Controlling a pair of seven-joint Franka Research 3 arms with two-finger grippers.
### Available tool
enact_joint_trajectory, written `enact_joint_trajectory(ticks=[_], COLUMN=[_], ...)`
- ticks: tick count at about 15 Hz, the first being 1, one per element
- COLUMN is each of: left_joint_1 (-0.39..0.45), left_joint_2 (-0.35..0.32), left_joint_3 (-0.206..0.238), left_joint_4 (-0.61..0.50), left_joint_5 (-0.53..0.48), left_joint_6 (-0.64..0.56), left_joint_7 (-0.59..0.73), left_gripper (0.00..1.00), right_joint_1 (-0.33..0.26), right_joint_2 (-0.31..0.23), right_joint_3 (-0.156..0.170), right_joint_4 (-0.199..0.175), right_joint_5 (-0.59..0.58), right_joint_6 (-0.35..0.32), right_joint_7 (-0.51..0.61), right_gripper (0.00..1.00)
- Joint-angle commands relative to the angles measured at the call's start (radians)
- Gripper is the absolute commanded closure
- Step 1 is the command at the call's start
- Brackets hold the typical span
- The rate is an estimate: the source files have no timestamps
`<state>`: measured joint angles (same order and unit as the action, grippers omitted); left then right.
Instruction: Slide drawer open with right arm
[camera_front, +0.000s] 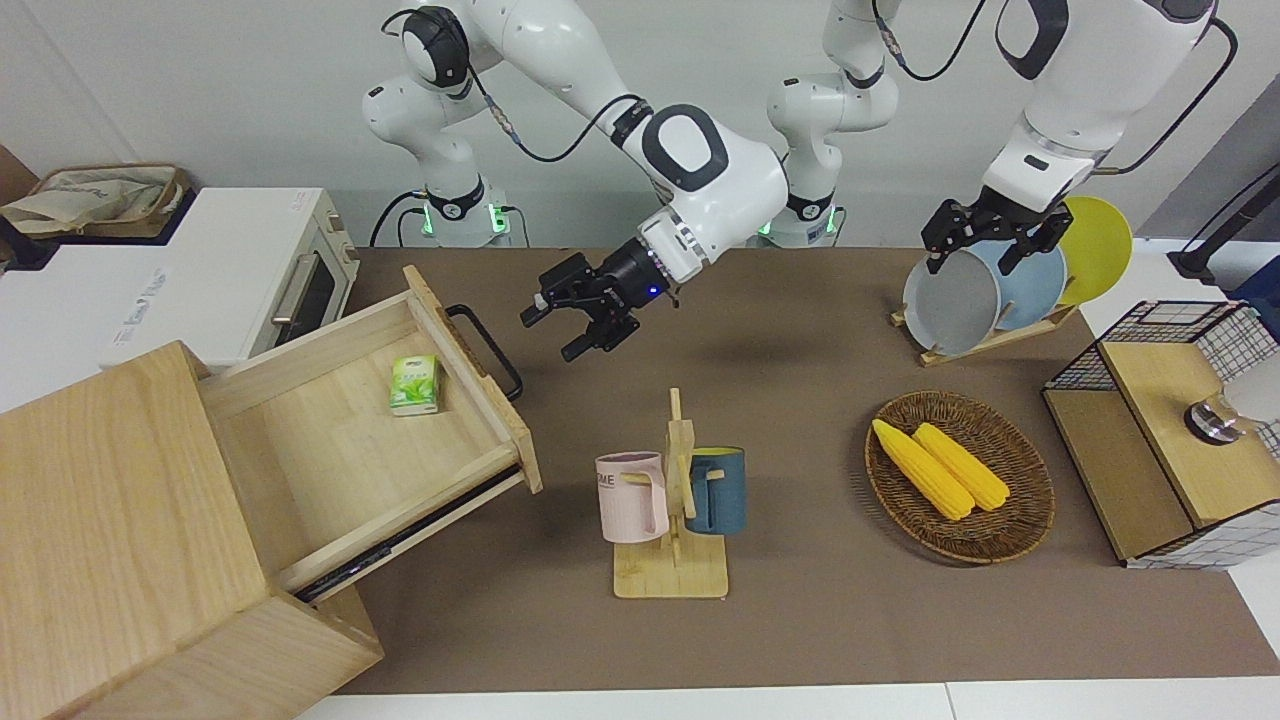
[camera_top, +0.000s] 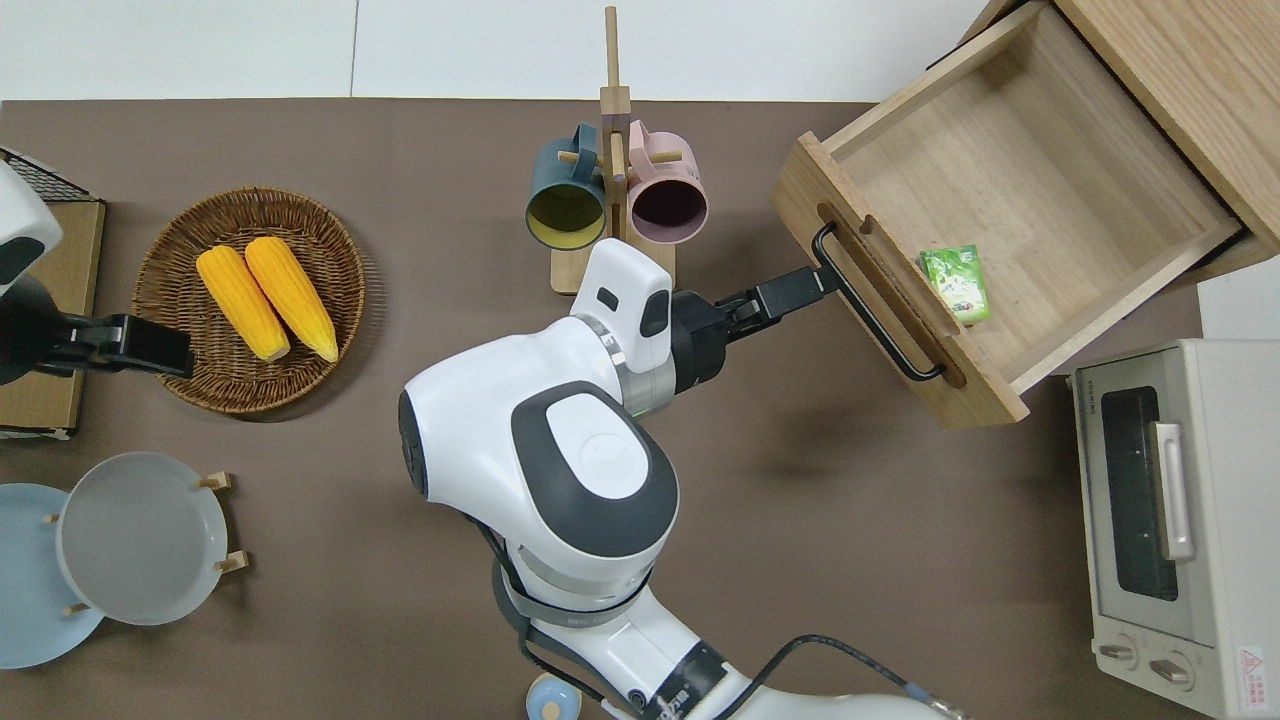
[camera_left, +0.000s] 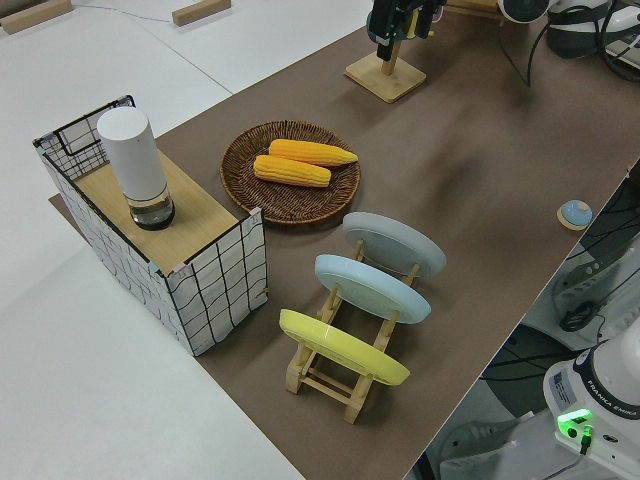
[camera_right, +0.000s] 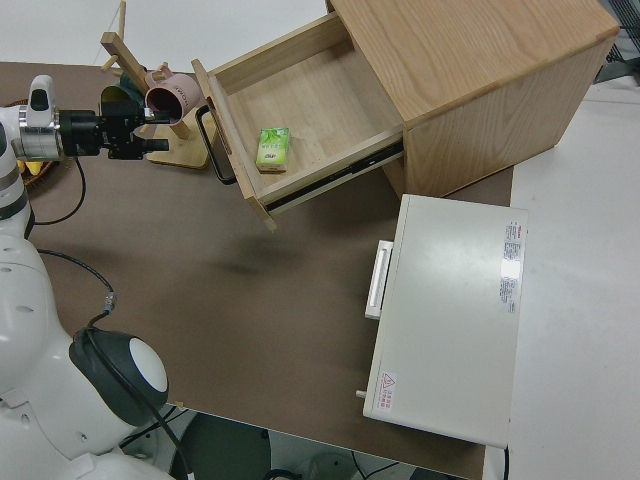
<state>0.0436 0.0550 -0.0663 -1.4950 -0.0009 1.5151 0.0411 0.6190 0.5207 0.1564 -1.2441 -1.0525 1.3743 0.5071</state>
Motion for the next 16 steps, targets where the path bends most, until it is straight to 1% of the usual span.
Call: enact_joint_trajectory(ticks=[1, 4, 9, 11, 13, 15, 16], left_joint_1=[-0.007, -0.007, -0.007, -0.007, -0.007, -0.007, -0.007], left_joint_2=[-0.004, -0.004, -0.004, -0.004, -0.004, -0.004, -0.004], left_joint_3=[0.0, 0.0, 0.0, 0.0, 0.0, 0.0, 0.0], left_joint_4=[0.009, 0.01, 0.009, 0.01, 0.01, 0.009, 0.009], left_joint_5=[0.018, 0.018, 0.018, 0.018, 0.018, 0.018, 0.018], left_joint_6=[-0.018, -0.018, -0.018, -0.018, -0.018, -0.018, -0.018], left_joint_7=[-0.01, -0.01, -0.01, -0.01, -0.01, -0.01, -0.01], left_gripper=[0.01, 0.01, 0.01, 0.01, 0.01, 0.01, 0.01], right_joint_1=[-0.079, -0.139, -0.263, -0.309, -0.382, -0.461, -0.496], right_joint_2=[-0.129, -0.206, -0.33, -0.367, -0.399, -0.435, -0.447], right_joint_3=[0.005, 0.005, 0.002, -0.003, -0.006, -0.014, -0.024], right_joint_4=[0.005, 0.005, -0.001, -0.003, -0.011, -0.037, -0.046], right_joint_5=[0.246, 0.395, 0.632, 0.707, 0.775, 0.856, 0.896], right_joint_6=[0.081, 0.085, 0.091, 0.091, 0.091, 0.091, 0.092], right_joint_7=[0.047, 0.048, 0.018, -0.03, -0.083, -0.157, -0.2], right_gripper=[0.015, 0.015, 0.015, 0.015, 0.015, 0.015, 0.015])
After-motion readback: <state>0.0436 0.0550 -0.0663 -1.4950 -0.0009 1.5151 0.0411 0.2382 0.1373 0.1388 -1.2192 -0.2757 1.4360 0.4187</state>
